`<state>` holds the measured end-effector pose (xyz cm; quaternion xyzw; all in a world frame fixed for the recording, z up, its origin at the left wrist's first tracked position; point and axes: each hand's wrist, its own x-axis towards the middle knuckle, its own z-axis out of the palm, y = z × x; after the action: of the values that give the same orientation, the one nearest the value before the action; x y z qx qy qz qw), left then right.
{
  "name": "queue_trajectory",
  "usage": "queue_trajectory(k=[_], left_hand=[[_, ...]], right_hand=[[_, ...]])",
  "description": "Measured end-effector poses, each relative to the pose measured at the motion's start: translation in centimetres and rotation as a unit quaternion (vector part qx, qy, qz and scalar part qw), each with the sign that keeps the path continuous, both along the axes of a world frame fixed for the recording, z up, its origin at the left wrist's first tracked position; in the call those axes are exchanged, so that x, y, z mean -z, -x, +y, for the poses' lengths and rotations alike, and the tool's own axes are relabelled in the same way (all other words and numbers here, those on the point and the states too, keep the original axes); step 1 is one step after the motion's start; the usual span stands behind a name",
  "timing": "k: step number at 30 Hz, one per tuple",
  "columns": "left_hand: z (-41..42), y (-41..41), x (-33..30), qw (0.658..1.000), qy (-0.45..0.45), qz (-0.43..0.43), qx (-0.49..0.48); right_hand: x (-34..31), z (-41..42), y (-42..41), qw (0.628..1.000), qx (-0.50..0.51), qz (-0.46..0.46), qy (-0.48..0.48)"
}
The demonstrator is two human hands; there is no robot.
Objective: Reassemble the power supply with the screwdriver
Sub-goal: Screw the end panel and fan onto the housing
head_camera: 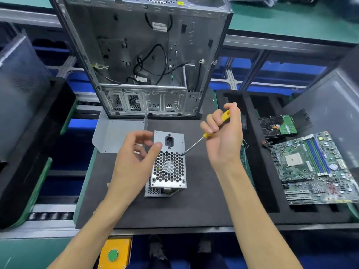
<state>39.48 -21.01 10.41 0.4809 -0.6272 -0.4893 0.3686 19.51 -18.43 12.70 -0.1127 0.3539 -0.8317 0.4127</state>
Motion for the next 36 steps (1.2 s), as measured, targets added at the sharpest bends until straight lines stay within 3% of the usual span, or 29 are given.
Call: queue_trajectory(k=[6, 15, 22, 27, 36], left_hand=[[2.4, 5.9, -3.7, 0.991, -0.03, 0.029, 0.127], [6.2, 15.6, -2.8, 0.986, -0.035, -0.012, 0.163], [8.0, 22.7, 1.2, 0.982, -0.071, -0.089, 0.15], [8.3, 26.4, 5.6, 0.975, -0.09, -0.149, 0.141], [10.2, 30.6, 12.2, 0.945, -0.074, -0.245, 0.206]], right_hand=[[0.1, 2.4, 3.8, 0.999, 0.005, -0.043, 0.011], [1.0, 9.3, 14.5, 0.998, 0.046, -0.037, 0.018], [3.6, 13.0, 21.4, 0.998, 0.049, -0.031, -0.007], [6.0, 14.7, 24.4, 0.997, 0.058, 0.024, -0.053], [10.4, 15.1, 26.2, 0.991, 0.077, 0.011, -0.113]])
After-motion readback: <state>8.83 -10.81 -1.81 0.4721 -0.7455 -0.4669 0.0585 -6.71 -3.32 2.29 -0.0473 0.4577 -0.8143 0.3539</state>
